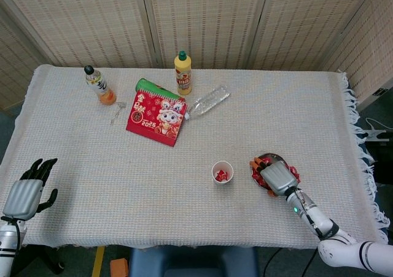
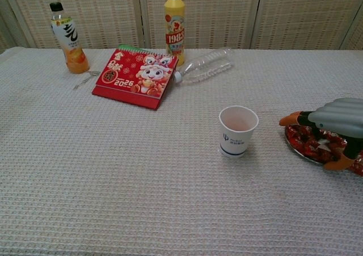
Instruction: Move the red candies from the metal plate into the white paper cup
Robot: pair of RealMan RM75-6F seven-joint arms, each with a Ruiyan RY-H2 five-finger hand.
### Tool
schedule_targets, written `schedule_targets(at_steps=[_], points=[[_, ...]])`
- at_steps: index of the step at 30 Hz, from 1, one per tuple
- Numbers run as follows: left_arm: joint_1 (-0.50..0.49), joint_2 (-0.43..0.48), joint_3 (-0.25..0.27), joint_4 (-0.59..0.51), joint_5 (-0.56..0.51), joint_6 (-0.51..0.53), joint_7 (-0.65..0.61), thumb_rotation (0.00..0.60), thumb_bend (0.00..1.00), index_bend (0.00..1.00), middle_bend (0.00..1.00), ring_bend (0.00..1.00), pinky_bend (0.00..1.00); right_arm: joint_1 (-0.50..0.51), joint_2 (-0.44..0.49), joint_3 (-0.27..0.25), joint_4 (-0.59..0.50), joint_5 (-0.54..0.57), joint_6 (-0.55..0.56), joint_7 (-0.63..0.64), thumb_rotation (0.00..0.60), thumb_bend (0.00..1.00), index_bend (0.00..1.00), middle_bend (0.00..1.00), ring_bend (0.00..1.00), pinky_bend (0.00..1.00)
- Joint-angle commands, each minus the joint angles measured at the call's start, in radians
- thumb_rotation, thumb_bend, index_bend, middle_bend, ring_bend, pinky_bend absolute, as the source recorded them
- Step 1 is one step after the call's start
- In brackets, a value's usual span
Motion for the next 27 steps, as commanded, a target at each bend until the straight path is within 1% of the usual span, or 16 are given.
schedule_targets(at_steps=[1,8,15,20,23,27], points=[[-0.001,0.0,0.0,0.002,-0.001,-0.002,-0.003,0.6,0.46,0.0,0.08,0.02,0.22,-0.001,-0.005,-0.001,0.003,0.009,0.008,-0.016,0.6,0.15,0.18,0.18,0.36,0.71],[-0.002,0.001,0.0,0.003,-0.001,-0.002,-0.006,0.6,0.45,0.0,0.07,0.02,0.22,-0.007,-0.01,-0.005,0.003,0.012,0.027,-0.036,0.6,0.15,0.2,0.2,0.38,0.72],[-0.002,0.0,0.0,0.004,-0.003,-0.003,-0.006,0.6,0.46,0.0,0.07,0.02,0.22,-0.021,-0.011,-0.007,0.004,0.0,0.058,-0.042,0.6,0.15,0.2,0.2,0.39,0.73],[-0.003,0.0,0.0,0.005,-0.004,-0.005,-0.007,0.6,0.45,0.0,0.08,0.02,0.22,-0.032,-0.013,-0.011,0.015,-0.005,0.068,-0.035,0.6,0.15,0.22,0.23,0.4,0.74],[-0.005,0.0,0.0,0.005,-0.006,-0.009,-0.005,0.6,0.45,0.0,0.08,0.02,0.22,-0.036,-0.023,-0.011,0.031,-0.007,0.068,-0.029,0.6,0.15,0.25,0.28,0.44,0.77],[-0.004,-0.001,-0.001,0.006,-0.008,-0.008,-0.004,0.6,0.46,0.0,0.08,0.02,0.22,-0.037,-0.039,-0.01,0.054,-0.013,0.062,-0.021,0.6,0.16,0.28,0.32,0.46,0.79]])
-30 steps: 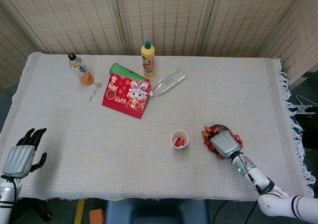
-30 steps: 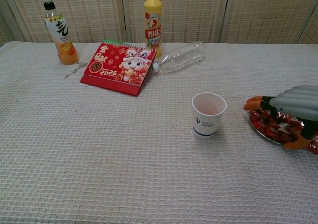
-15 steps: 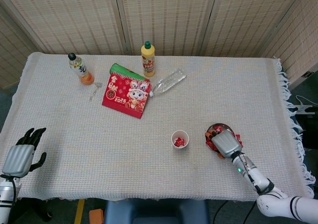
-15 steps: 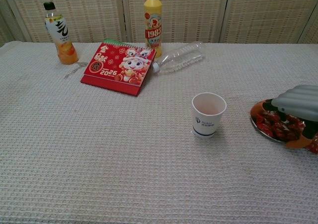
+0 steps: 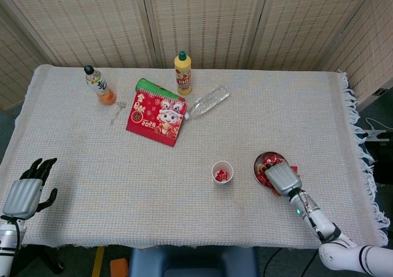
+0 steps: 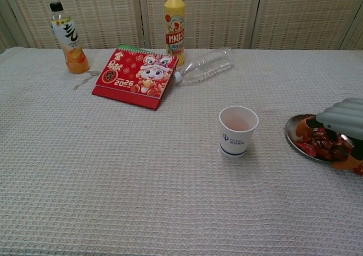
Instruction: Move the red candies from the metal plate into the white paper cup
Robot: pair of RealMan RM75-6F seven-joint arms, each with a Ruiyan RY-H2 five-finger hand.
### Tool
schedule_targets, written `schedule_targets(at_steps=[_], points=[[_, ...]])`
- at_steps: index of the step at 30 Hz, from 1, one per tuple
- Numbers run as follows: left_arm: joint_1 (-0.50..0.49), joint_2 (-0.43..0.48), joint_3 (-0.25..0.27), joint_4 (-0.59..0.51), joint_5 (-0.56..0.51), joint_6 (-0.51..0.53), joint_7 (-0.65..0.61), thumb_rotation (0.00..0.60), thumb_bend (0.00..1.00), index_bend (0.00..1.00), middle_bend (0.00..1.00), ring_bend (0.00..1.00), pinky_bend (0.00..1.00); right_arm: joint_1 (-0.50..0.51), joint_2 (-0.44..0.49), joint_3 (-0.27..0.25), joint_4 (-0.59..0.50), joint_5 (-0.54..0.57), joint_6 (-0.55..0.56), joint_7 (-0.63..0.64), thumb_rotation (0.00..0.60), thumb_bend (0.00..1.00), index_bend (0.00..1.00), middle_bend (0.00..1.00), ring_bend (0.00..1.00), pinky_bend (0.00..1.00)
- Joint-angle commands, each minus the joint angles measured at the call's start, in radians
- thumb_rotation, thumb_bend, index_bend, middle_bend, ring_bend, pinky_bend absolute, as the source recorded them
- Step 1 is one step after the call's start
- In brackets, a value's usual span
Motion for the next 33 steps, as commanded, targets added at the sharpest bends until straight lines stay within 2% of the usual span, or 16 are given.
schedule_targets(at_steps=[1,15,24,33], points=[[0.0,0.0,-0.001,0.0,-0.001,0.001,0.0,0.6,0.46,0.0,0.08,0.02,0.22,-0.001,-0.011,0.001,0.014,-0.006,-0.004,0.008,0.6,0.17,0.29,0.33,0.47,0.8],[0.001,0.002,0.0,-0.001,-0.001,0.002,-0.003,0.6,0.46,0.0,0.08,0.02,0.22,-0.003,-0.022,0.01,0.022,0.001,-0.004,-0.016,0.6,0.34,0.53,0.53,0.6,0.89],[0.0,0.003,-0.001,0.0,-0.005,-0.002,-0.001,0.6,0.46,0.0,0.08,0.02,0.22,-0.006,-0.016,0.011,0.013,-0.006,0.005,-0.022,0.6,0.35,0.64,0.63,0.65,0.95],[0.0,0.003,0.0,-0.002,-0.004,-0.001,0.001,0.6,0.45,0.0,0.07,0.02,0.22,-0.004,-0.01,0.016,0.0,-0.006,0.005,-0.032,0.6,0.35,0.7,0.71,0.69,0.99]])
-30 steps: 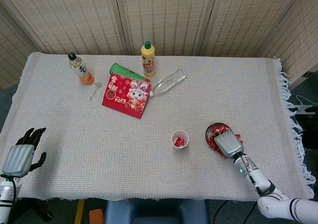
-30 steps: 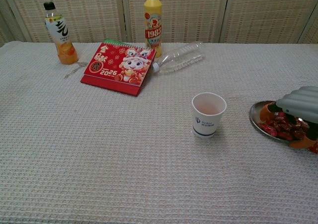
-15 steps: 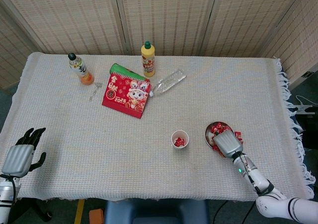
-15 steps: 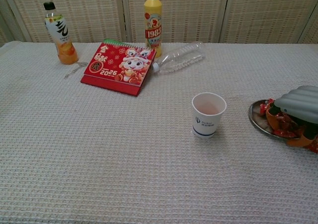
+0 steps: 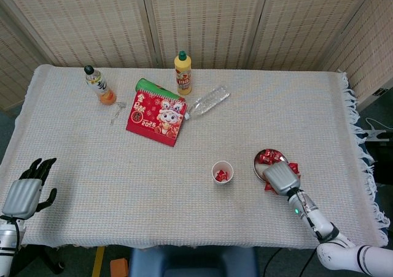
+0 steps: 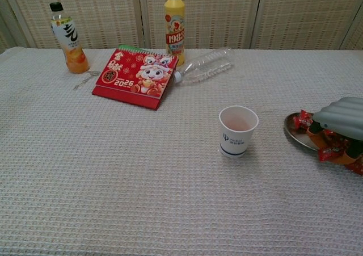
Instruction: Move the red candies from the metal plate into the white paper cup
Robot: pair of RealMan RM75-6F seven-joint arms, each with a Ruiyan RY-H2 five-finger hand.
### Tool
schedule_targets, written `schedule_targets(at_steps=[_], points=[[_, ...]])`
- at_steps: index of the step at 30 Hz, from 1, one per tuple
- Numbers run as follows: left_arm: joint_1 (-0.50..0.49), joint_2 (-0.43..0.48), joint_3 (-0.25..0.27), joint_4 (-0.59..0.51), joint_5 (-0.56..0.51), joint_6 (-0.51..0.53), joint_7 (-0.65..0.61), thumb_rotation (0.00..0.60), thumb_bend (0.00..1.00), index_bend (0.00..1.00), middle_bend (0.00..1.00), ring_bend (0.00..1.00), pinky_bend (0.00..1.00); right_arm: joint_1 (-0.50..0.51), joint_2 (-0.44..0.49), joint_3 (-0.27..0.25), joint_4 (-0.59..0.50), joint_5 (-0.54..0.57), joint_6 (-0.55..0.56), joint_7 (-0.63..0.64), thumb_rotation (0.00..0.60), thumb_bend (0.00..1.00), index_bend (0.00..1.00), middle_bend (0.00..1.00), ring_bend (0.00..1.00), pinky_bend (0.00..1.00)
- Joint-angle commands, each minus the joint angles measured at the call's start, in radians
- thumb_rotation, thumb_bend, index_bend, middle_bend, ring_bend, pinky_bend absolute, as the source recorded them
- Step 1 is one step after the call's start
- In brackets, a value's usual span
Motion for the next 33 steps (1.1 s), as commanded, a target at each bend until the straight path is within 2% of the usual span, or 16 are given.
schedule_targets(at_steps=[1,10,18,23,33], points=[[0.0,0.001,0.0,0.0,0.0,0.0,-0.001,0.6,0.45,0.0,0.08,0.02,0.22,0.001,0.001,-0.001,-0.002,0.005,-0.004,-0.006,0.6,0.35,0.71,0.72,0.69,0.99],[0.001,0.002,0.0,0.0,0.001,0.002,-0.003,0.6,0.46,0.0,0.08,0.02,0.22,0.0,0.005,0.005,-0.015,0.015,0.002,-0.014,0.6,0.36,0.77,0.77,0.72,1.0],[0.001,-0.001,-0.003,-0.002,-0.009,0.0,0.008,0.6,0.46,0.0,0.08,0.03,0.22,-0.002,0.023,0.01,-0.031,-0.011,-0.004,0.051,0.6,0.36,0.84,0.81,0.75,1.0],[-0.001,-0.001,-0.004,-0.003,-0.015,-0.006,0.011,0.6,0.46,0.0,0.08,0.03,0.23,-0.009,0.004,0.026,-0.015,-0.014,0.018,0.076,0.6,0.36,0.85,0.85,0.78,1.0],[-0.001,0.0,-0.006,0.0,-0.016,-0.006,0.005,0.6,0.46,0.0,0.08,0.03,0.23,0.011,0.017,0.056,-0.049,-0.022,-0.01,0.151,0.6,0.36,0.85,0.85,0.79,1.0]])
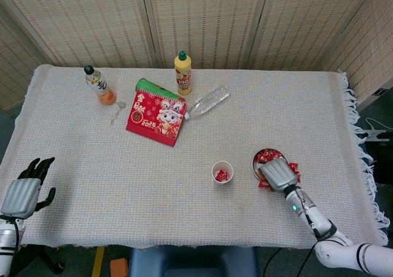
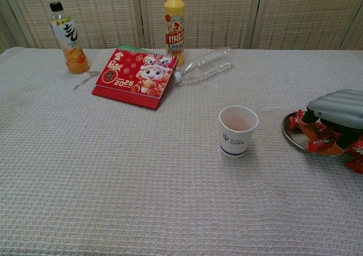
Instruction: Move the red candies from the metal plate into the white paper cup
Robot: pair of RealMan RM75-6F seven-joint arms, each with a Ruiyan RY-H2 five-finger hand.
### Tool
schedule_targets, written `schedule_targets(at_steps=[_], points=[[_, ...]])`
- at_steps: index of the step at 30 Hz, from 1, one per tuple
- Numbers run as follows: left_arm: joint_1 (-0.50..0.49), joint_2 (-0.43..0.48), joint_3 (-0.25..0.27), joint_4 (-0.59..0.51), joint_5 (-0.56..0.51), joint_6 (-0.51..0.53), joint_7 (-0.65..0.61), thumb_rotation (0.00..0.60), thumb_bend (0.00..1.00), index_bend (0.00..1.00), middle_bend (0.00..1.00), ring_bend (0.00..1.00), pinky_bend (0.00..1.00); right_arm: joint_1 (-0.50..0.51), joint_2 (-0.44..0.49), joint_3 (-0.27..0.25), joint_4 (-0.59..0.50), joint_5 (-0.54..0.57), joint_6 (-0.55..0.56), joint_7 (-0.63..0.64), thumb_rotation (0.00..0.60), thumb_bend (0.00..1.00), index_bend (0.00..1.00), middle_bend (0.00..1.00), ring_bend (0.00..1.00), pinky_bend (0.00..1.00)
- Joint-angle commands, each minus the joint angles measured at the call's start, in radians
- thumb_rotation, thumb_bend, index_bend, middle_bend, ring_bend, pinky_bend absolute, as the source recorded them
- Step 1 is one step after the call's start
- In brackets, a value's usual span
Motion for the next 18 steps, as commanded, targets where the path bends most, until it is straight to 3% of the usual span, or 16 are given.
schedule_targets(at_steps=[1,18], points=[[-0.001,0.0,0.0,0.001,-0.001,-0.002,-0.001,0.6,0.46,0.0,0.08,0.03,0.23,0.01,0.007,0.015,-0.022,-0.007,-0.002,0.018,0.6,0.36,0.85,0.85,0.79,1.0],[0.001,0.007,-0.001,0.002,0.0,0.0,-0.022,0.6,0.46,0.0,0.08,0.03,0.23,0.116,0.053,0.126,-0.209,0.041,-0.045,0.044,0.6,0.36,0.85,0.85,0.79,1.0]])
